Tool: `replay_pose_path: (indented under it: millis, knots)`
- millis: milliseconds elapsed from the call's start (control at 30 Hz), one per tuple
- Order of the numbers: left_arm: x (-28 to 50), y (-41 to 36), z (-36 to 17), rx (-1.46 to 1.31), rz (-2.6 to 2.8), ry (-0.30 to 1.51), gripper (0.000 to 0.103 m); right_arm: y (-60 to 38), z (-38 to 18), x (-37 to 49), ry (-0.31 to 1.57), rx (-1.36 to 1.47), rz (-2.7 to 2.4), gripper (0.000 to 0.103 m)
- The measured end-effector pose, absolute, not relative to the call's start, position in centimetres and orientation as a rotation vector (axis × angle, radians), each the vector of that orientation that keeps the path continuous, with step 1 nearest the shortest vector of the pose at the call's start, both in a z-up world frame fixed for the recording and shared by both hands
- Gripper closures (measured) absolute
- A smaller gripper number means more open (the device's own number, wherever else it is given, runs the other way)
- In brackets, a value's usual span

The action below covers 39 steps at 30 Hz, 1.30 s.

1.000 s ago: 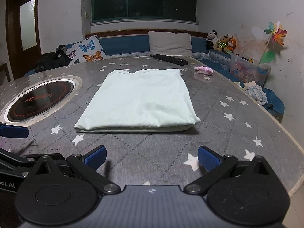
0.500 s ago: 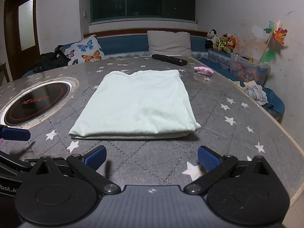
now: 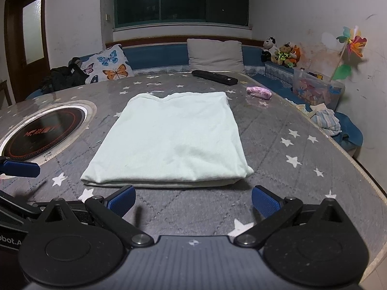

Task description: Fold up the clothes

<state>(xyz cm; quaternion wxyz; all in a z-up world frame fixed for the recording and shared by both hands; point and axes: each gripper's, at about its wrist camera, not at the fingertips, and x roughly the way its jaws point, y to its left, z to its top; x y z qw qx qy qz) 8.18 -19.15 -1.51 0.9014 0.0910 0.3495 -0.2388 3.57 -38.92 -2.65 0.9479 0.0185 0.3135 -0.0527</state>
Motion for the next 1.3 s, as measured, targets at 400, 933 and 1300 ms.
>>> replay_pose_path:
  millis: [400,933,1300]
  knots:
    - [8.6,-19.6,-1.3,0.206,-0.502,0.726,0.0,-39.1,-2.5,4.4,0.649,0.033,-0.101,0.0]
    - [9.5,-19.8,-1.5,0.21,-0.505,0.74,0.0,-39.7,-2.6,5.2,0.656,0.038,-0.114,0.0]
    - [9.5,-20.0,-1.3,0.211,-0.509,0.733,0.0,-40.0,-2.6,5.1,0.651,0.045,-0.123,0.0]
